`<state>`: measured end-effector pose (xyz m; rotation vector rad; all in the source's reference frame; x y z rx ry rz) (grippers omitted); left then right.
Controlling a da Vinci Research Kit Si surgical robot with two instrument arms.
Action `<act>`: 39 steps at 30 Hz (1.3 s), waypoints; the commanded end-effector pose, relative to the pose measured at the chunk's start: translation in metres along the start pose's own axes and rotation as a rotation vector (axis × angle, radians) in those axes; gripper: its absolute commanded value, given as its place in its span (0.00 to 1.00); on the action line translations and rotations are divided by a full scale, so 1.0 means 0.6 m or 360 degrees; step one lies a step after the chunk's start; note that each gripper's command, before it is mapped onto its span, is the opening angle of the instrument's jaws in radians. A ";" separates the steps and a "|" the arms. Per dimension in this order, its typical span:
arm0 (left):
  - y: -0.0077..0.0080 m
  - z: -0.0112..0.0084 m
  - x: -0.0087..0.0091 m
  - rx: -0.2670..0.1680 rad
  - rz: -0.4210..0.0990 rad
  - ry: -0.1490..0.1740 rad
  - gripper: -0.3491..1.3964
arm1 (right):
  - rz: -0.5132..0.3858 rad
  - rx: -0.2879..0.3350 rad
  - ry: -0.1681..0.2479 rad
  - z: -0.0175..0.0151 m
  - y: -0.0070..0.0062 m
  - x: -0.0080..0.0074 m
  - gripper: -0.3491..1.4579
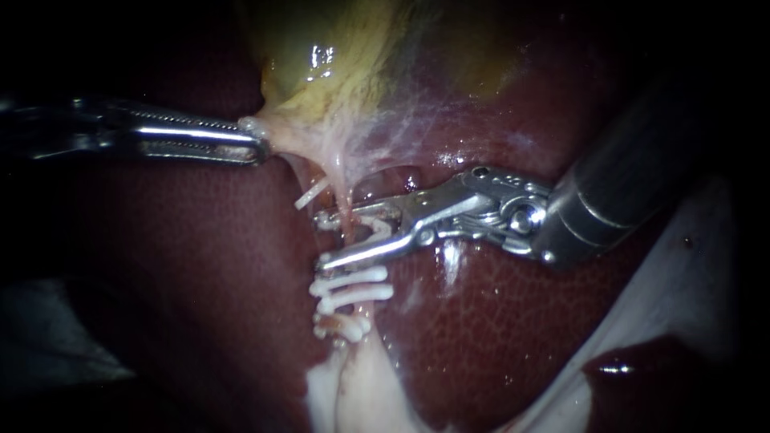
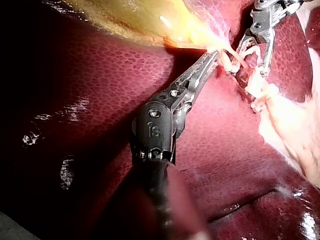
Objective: Clipping third clip right tube
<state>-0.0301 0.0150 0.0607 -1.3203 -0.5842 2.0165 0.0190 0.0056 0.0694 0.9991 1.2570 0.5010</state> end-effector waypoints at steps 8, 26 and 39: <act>0.0000 -0.0001 -0.0001 -0.0001 0.0000 0.0000 0.00 | 0.0003 0.0049 0.0014 -0.0002 -0.0031 0.0013 0.47; 0.0000 0.0000 0.0000 0.0000 0.0000 0.0000 0.00 | 0.0036 0.0085 0.0151 0.0046 -0.0032 0.0039 0.47; 0.0000 0.0001 0.0000 0.0000 0.0000 0.0000 0.00 | 0.0057 0.0094 0.0231 0.0031 -0.0048 0.0077 0.47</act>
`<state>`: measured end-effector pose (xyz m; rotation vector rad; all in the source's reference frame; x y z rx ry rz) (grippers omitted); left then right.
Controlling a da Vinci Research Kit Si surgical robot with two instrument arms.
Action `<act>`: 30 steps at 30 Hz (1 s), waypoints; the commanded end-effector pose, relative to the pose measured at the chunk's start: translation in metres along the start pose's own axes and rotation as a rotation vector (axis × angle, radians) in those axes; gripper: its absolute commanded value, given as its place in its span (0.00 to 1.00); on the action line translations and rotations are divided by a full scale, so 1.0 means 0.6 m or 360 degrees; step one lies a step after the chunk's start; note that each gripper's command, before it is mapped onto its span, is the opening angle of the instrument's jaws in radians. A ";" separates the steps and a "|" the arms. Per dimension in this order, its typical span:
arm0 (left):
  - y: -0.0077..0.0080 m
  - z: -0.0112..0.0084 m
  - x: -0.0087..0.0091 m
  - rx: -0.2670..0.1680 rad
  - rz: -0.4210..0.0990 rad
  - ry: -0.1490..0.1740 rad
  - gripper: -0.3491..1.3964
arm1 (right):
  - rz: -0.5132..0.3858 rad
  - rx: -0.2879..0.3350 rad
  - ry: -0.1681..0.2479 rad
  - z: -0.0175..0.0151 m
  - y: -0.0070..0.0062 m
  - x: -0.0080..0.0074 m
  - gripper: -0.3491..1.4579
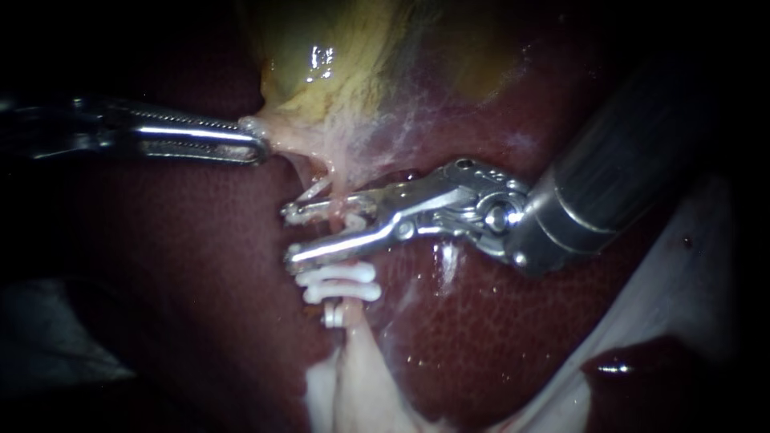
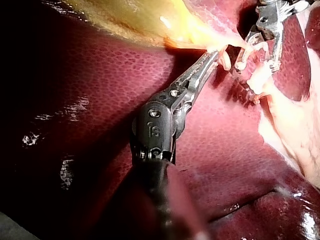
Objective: Clipping third clip right tube
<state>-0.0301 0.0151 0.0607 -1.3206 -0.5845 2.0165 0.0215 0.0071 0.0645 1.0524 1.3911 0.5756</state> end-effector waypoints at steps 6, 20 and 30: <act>0.0000 0.0000 0.0000 0.0001 0.0000 0.0000 0.00 | 0.0008 0.0007 0.0010 0.0000 -0.0016 0.0017 0.47; 0.0000 0.0001 0.0000 0.0001 0.0000 0.0000 0.00 | 0.0035 0.0011 0.0006 -0.0011 -0.0020 0.0011 0.14; 0.0000 0.0002 0.0000 0.0002 -0.0001 0.0000 0.00 | 0.0115 -0.0025 -0.0028 -0.0016 -0.0012 0.0002 0.00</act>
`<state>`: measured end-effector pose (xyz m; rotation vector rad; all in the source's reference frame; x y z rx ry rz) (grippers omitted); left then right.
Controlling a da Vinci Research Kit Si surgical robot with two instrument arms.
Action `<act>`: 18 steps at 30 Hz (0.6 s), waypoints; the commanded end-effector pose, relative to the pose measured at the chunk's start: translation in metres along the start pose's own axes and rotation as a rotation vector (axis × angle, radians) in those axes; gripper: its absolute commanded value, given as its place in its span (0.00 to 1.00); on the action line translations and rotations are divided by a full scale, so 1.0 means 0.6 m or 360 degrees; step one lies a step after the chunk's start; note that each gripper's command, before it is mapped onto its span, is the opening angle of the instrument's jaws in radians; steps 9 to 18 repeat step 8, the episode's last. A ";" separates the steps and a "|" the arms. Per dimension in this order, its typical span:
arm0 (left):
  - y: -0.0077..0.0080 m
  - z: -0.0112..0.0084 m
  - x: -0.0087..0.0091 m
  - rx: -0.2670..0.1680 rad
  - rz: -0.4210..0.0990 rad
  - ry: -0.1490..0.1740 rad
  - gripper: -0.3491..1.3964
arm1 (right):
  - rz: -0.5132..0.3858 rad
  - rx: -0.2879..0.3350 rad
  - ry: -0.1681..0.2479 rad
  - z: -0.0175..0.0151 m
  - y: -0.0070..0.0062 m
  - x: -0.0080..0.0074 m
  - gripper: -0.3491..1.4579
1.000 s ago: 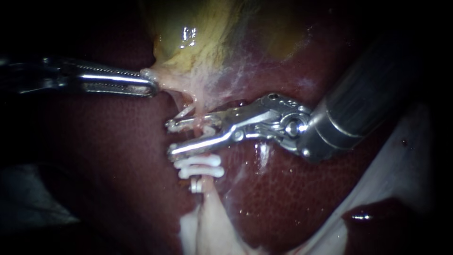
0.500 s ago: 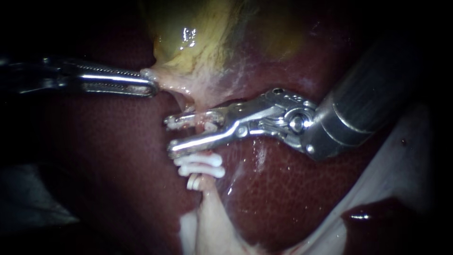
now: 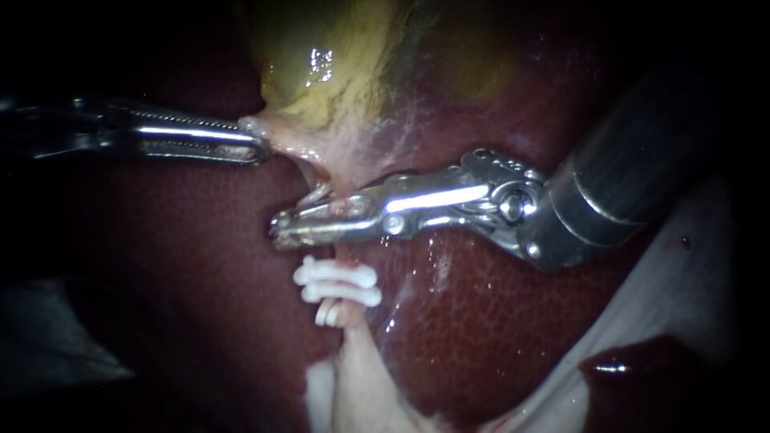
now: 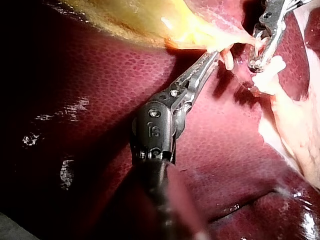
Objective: Clipping third clip right tube
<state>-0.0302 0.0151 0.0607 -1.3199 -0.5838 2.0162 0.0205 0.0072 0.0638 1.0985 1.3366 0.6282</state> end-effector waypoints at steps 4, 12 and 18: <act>0.0000 0.0000 0.0000 0.0000 0.0000 0.0000 0.00 | -0.0004 -0.0003 -0.0003 -0.0005 0.0010 -0.0005 0.00; -0.0001 0.0000 0.0000 0.0000 0.0000 0.0000 0.00 | -0.0005 -0.0003 -0.0004 -0.0007 0.0012 -0.0007 0.00; -0.0001 0.0000 0.0000 0.0000 0.0000 0.0000 0.00 | -0.0005 -0.0003 -0.0004 -0.0007 0.0012 -0.0007 0.00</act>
